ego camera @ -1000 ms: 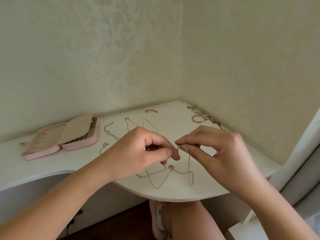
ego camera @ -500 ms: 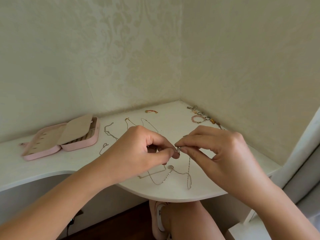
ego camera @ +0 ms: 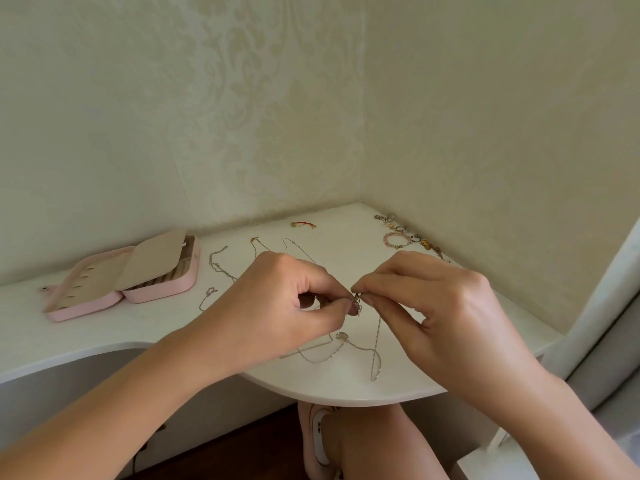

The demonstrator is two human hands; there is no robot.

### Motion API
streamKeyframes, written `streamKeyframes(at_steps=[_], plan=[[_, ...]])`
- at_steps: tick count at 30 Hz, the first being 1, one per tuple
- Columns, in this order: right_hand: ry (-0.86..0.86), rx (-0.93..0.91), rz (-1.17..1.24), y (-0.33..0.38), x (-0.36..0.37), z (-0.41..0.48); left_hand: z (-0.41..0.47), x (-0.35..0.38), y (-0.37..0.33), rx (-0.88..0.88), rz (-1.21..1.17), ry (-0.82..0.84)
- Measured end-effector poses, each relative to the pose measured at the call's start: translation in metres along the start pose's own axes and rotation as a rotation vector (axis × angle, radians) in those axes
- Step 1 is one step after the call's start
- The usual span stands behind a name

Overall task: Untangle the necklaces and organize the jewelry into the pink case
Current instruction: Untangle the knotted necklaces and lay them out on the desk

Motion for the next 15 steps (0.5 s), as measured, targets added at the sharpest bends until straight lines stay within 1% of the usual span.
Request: streamKeyframes(at_steps=[4,9,15], plan=[[0.012,0.003,0.011,-0.0003,0.0000,0.0002,-0.0005,0.0004,-0.0008,0.046,0.037,0.006],[0.022,0.015,-0.001,-0.0007,0.0014,0.0000,-0.0007,0.0001,0.0014,0.145,0.102,-0.006],[-0.035,0.034,-0.038,0.0004,0.0025,-0.0012,-0.0012,0.0000,0.0022,0.243,0.183,-0.043]])
Point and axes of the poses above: each hand's wrist, its own z-axis towards the middle knuckle, its own x-axis out of the palm, y = z × x, the point moved 4 cm from there along z, towards the middle knuckle, and after that the axes turned 14 degrees about -z, right-handed, at the moved point
